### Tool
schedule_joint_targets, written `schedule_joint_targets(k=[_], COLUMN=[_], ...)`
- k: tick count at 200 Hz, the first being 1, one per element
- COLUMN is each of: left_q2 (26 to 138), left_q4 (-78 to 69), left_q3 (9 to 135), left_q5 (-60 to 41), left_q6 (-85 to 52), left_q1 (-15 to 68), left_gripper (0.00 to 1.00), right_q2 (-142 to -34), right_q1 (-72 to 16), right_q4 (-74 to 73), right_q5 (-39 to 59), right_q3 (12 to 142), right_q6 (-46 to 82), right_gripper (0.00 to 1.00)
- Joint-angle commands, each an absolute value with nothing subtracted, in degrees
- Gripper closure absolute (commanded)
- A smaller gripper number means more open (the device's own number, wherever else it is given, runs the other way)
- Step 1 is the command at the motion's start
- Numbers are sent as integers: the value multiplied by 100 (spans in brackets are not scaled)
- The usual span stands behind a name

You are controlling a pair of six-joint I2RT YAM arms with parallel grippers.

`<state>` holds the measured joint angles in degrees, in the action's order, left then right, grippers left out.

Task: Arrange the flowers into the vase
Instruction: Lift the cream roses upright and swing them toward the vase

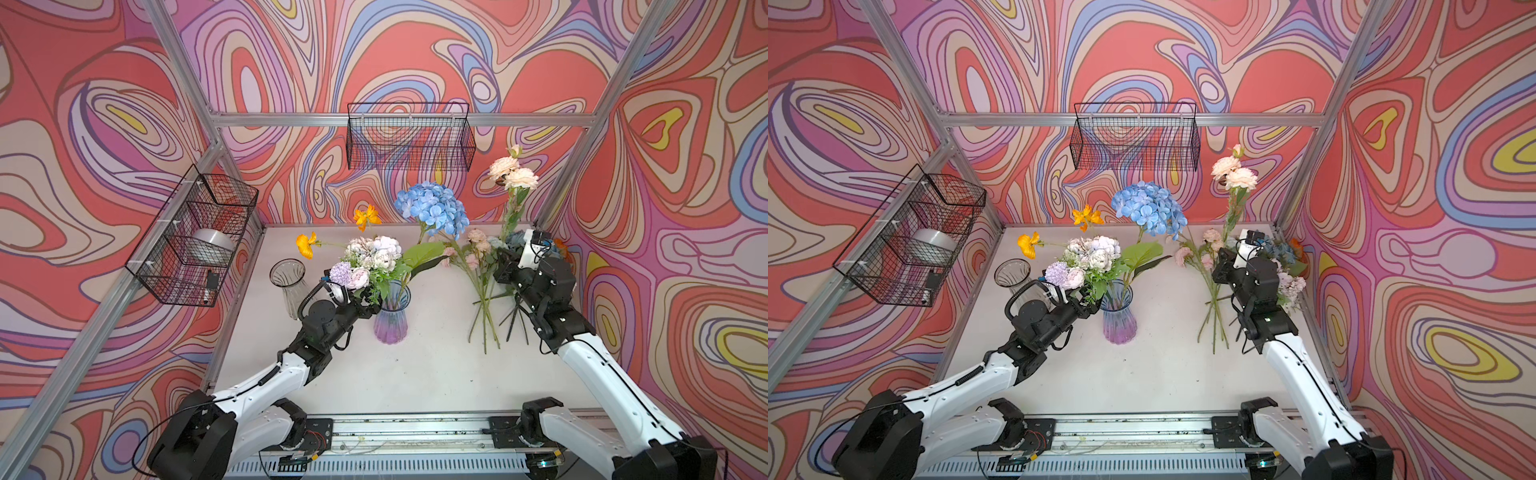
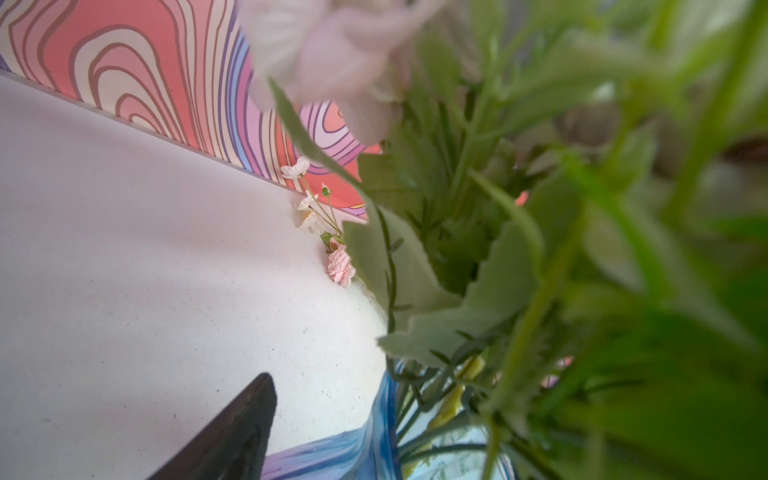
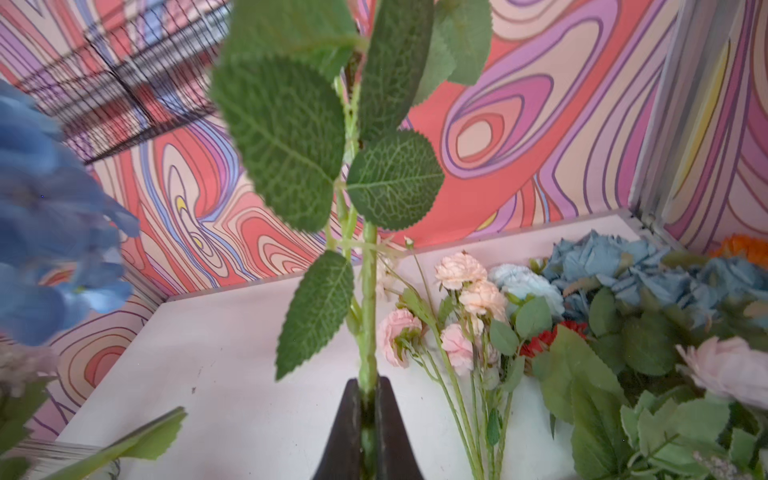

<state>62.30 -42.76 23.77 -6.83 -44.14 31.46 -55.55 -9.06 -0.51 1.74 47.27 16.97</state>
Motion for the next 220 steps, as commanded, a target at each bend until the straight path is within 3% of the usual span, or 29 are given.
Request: schedule_joint_targets(k=[1, 52, 103, 128, 169, 220], left_q2=[6168, 6233, 6241, 6269, 6304, 6337], left_q4=[-4280, -4315, -4246, -4236, -4256, -4232], left_q3=[2440, 2458, 2503, 2516, 2526, 2598], left_q5=[-484, -451, -466, -384, -305, -430], left_q6=[-4333, -4403, -4421, -4489, -4535, -4491], left_q1=[3155, 3160, 3156, 3155, 3159, 3155], left_gripper=[14, 14, 14, 14, 14, 14], right_q2=[-5311, -4917, -5016, -5273, -5826, -6636], right_q1=[-893, -894, -933, -1356, -2678, -3245], right_q4=[55, -606, -2707, -3409, -2905, -3837], right_q5=[647, 2358, 4228, 4246, 3833, 4030], right_q3=[5097, 5160, 4722, 4658, 5223, 5718], right_q6=[1444, 1643, 2858, 2934, 1510, 1249], right_gripper=[100, 100, 100, 100, 100, 100])
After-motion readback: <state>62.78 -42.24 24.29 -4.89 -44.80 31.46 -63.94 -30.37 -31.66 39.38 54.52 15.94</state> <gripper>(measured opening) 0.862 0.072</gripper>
